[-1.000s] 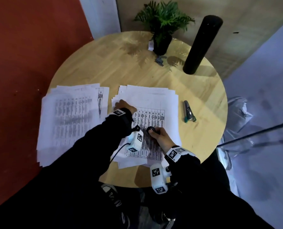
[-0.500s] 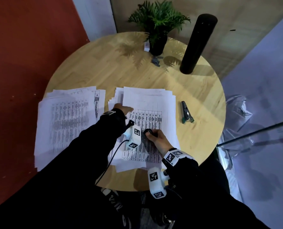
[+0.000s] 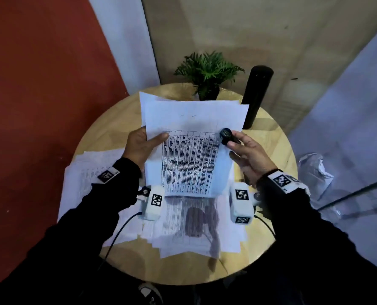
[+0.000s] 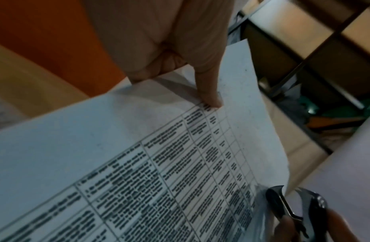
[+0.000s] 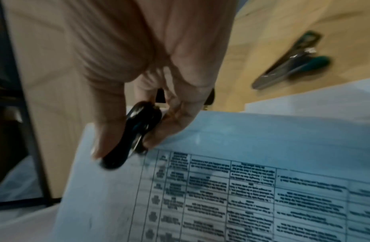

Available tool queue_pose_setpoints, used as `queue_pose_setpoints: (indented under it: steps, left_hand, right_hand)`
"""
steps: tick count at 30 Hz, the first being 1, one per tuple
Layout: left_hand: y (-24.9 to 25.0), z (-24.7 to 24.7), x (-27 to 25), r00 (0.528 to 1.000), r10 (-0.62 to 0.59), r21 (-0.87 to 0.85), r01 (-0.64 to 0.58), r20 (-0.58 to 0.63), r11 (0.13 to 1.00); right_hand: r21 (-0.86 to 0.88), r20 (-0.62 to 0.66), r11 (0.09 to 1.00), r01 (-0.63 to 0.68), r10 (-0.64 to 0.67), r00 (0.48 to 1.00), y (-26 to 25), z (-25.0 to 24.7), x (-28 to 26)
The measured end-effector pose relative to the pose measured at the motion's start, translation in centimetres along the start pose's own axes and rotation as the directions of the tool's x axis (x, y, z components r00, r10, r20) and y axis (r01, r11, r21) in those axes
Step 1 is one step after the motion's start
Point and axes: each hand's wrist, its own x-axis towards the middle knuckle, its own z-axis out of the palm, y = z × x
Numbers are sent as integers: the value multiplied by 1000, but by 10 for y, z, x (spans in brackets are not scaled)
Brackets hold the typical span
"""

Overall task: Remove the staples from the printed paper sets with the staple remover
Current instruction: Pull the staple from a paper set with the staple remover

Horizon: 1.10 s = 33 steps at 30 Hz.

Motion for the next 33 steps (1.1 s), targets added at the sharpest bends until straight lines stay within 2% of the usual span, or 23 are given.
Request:
queue_pose_setpoints:
  steps: [4, 7, 8, 9, 11, 12, 13, 15, 16, 19, 22, 25, 27, 31, 33]
  left_hand:
    - [46, -12, -5, 993, 102, -70, -98, 60, 993]
    - [70, -24, -7, 981, 192, -66, -192, -6, 979]
    - [77, -26, -8, 965, 249, -15, -251, -76, 968]
    - [83, -30, -8, 929, 332, 72, -325, -163, 943]
    - [99, -34, -8, 823, 497, 309, -413, -276, 857]
    - [110, -36, -9, 792, 553, 427, -420, -259, 801]
    - [120, -36, -11, 789, 585, 521, -425, -187, 740]
    - [142, -34, -17, 821, 569, 576, -486, 42, 657]
    - [152, -31, -20, 834, 535, 571, -507, 136, 645]
    - [180, -21, -35, 864, 460, 508, -495, 204, 705]
    - [197, -15, -44, 855, 441, 417, -518, 274, 746]
    - [209, -14, -54, 842, 489, 378, -539, 228, 753]
    - [219, -16, -60, 814, 555, 440, -566, 170, 697]
    - [237, -18, -67, 793, 582, 516, -581, 183, 629]
    - [244, -19, -71, 769, 630, 543, -578, 111, 610]
  right_hand:
    - [10, 253, 996, 94, -93, 963, -44, 16, -11]
    - [36, 320, 986, 161, -164, 933, -60, 24, -19]
    - [49, 332, 984, 170, -176, 927, -62, 26, -23]
    - [59, 346, 983, 177, -186, 920, -65, 26, -26]
    - [52, 368, 982, 182, -189, 910, -69, 26, -34]
    - [42, 379, 982, 184, -186, 907, -71, 25, -40]
    - [34, 391, 982, 185, -183, 902, -74, 23, -45]
    - [37, 409, 982, 186, -185, 893, -81, 19, -58]
    - [45, 414, 981, 190, -191, 890, -85, 17, -64]
    - [64, 407, 973, 224, -230, 884, -97, 15, -80]
    - [91, 380, 965, 247, -263, 887, -102, 15, -90]
    - [134, 386, 957, 256, -289, 876, -104, 17, -100]
    - [161, 394, 954, 253, -297, 870, -106, 20, -106]
    - [168, 412, 951, 261, -308, 857, -109, 25, -114]
    - [166, 413, 951, 259, -306, 858, -111, 28, -116]
